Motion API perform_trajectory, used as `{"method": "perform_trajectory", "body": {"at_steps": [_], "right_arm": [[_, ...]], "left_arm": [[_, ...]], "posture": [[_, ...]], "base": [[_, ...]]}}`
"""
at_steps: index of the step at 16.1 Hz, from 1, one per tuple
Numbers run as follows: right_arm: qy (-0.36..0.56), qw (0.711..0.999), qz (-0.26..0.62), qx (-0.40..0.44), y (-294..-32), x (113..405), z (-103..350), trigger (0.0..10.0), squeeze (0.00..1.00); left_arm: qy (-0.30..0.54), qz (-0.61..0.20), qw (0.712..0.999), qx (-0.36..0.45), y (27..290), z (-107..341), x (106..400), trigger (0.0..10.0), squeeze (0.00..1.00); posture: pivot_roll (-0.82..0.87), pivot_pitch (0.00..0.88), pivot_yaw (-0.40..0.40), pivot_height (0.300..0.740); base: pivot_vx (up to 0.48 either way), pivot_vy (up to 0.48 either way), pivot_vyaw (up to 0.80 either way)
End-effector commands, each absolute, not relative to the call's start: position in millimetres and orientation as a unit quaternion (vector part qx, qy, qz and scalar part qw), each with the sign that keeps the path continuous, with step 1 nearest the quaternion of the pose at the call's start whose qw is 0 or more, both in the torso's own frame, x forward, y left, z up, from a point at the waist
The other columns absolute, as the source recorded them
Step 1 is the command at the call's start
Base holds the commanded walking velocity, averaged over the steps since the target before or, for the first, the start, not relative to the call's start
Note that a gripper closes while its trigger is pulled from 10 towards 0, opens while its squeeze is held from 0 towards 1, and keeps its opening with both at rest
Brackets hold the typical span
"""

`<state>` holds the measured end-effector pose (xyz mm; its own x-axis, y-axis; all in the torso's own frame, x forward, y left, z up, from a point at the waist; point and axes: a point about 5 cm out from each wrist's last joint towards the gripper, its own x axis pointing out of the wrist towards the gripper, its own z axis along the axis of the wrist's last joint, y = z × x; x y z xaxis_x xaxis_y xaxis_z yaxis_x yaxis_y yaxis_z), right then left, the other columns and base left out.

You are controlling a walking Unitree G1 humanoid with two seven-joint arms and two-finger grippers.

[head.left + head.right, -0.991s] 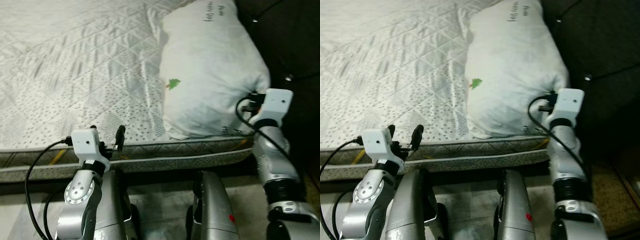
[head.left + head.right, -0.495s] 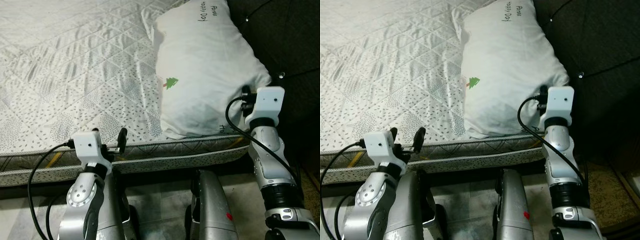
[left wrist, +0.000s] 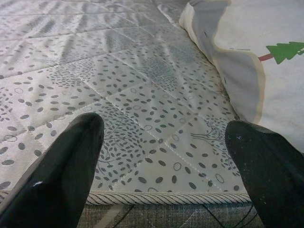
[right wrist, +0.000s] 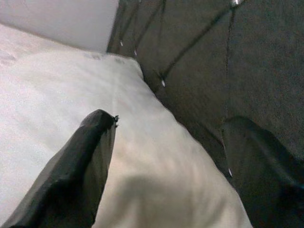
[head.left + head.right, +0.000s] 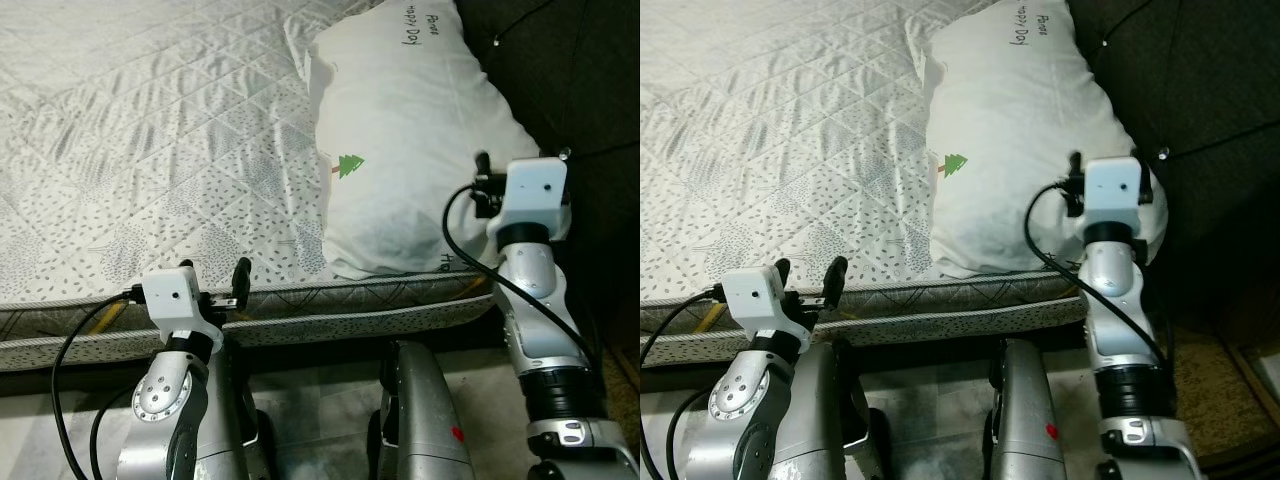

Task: Clean up the room

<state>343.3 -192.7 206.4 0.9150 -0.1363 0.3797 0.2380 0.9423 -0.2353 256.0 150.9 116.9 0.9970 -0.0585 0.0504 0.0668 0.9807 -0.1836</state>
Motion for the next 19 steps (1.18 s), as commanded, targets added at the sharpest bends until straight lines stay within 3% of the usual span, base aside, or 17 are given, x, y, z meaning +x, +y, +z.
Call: {"method": "perform_trajectory", "body": {"at_steps": [1,8,10,11,12,16,19], "right_arm": [[-0.174,0.973,-0.079,-0.132,-187,339,201,10.0,1.00],[-0.131,0.989,-0.013,-0.061,-156,313,168,10.0,1.00],[-0.091,0.994,0.046,-0.050,-140,306,147,10.0,1.00],[-0.079,0.994,0.053,-0.049,-139,304,142,10.0,0.70],[-0.069,0.996,0.055,-0.028,-138,301,139,10.0,0.00],[-0.085,0.995,0.057,0.004,-137,310,154,10.0,0.00],[-0.089,0.993,0.070,0.017,-133,314,161,10.0,0.00]], "left_arm": [[-0.030,-0.019,0.996,-0.088,155,119,251,10.0,0.00],[-0.080,0.015,0.994,-0.071,163,140,255,10.0,0.00],[-0.092,0.011,0.993,-0.070,160,147,257,10.0,0.00],[-0.096,0.011,0.993,-0.069,160,150,258,10.0,0.00],[-0.101,0.013,0.992,-0.069,161,153,259,10.0,0.00],[-0.094,0.011,0.993,-0.074,159,148,258,10.0,0.00],[-0.087,0.013,0.993,-0.076,159,145,256,10.0,0.00]], "posture": [[0.10,0.199,-0.042,0.522],[0.10,0.180,-0.044,0.522],[0.10,0.181,-0.041,0.522],[0.10,0.184,-0.039,0.522],[0.10,0.186,-0.038,0.522],[0.10,0.190,-0.039,0.526],[0.10,0.193,-0.045,0.563]], "base": [[0.000,0.000,0.00],[0.000,0.000,0.00],[0.000,0.000,0.00],[0.000,0.000,0.00],[0.000,0.000,0.00],[0.000,0.000,0.00],[0.000,0.000,0.00]]}}
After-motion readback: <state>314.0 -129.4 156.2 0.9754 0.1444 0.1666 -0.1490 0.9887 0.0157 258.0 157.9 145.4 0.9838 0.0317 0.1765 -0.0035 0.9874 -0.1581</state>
